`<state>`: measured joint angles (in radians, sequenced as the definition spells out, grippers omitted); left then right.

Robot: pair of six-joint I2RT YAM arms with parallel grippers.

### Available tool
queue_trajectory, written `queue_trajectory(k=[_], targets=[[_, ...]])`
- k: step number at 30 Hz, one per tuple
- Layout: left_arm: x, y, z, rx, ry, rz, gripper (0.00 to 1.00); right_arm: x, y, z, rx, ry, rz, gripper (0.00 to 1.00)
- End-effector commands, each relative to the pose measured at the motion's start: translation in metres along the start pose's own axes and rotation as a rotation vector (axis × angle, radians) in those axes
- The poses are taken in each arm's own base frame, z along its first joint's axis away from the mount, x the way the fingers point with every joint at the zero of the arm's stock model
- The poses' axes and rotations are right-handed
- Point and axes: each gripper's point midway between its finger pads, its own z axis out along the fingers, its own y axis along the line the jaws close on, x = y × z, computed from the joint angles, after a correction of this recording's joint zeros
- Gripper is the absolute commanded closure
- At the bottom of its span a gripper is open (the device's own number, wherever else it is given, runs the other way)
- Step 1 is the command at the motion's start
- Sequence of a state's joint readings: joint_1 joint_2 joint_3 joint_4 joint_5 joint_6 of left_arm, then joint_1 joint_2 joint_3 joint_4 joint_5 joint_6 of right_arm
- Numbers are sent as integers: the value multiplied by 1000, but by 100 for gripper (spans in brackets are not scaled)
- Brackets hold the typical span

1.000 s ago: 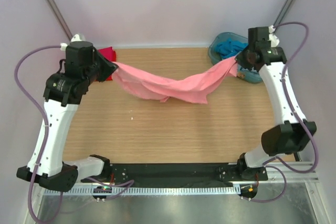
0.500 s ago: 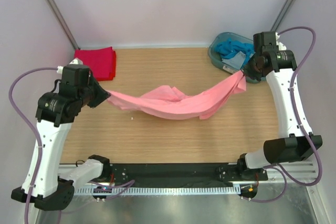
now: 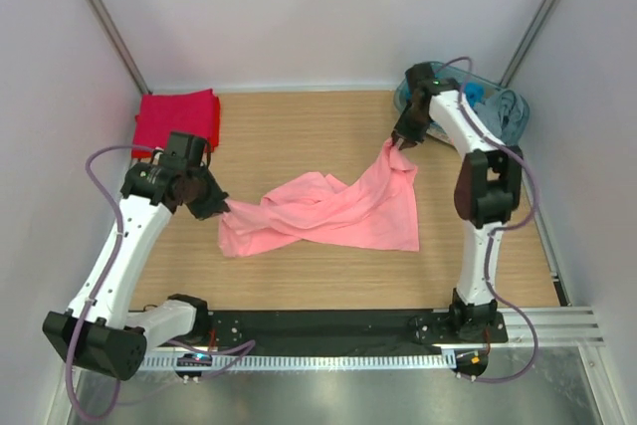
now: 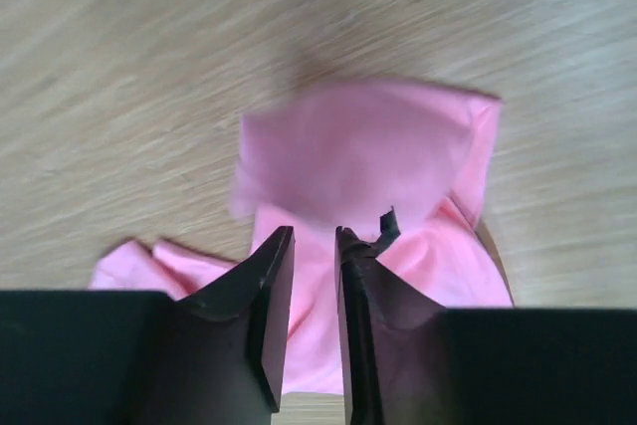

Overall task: Fold and stack the t-shirts
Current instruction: Flatten the tshirt out

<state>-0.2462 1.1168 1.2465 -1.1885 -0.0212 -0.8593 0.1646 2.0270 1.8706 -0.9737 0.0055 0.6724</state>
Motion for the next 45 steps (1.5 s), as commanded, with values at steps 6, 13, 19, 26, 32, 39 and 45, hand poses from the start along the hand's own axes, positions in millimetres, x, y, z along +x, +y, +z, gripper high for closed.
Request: queue_trajectory(k=[6, 13, 19, 26, 32, 39, 45], targets=[[5, -1, 23, 42, 6, -21, 100, 25, -42, -80, 261, -7, 60, 49], [9, -1, 41, 47, 32, -33, 100, 141, -115, -89, 339, 136, 364, 48], [9, -2, 48, 43, 47, -20, 100, 213, -151, -65, 333, 226, 500, 48], [13, -6, 58, 46, 91, -6, 100, 226, -162, -35, 331, 204, 529, 48], [11, -11, 59, 54, 97, -1, 100, 216, -159, -24, 339, 164, 556, 48], [7, -15, 56, 64, 90, -4, 100, 226, -163, -9, 374, 189, 587, 48], [6, -15, 55, 61, 81, -10, 99, 233, -171, 2, 402, 181, 610, 48]])
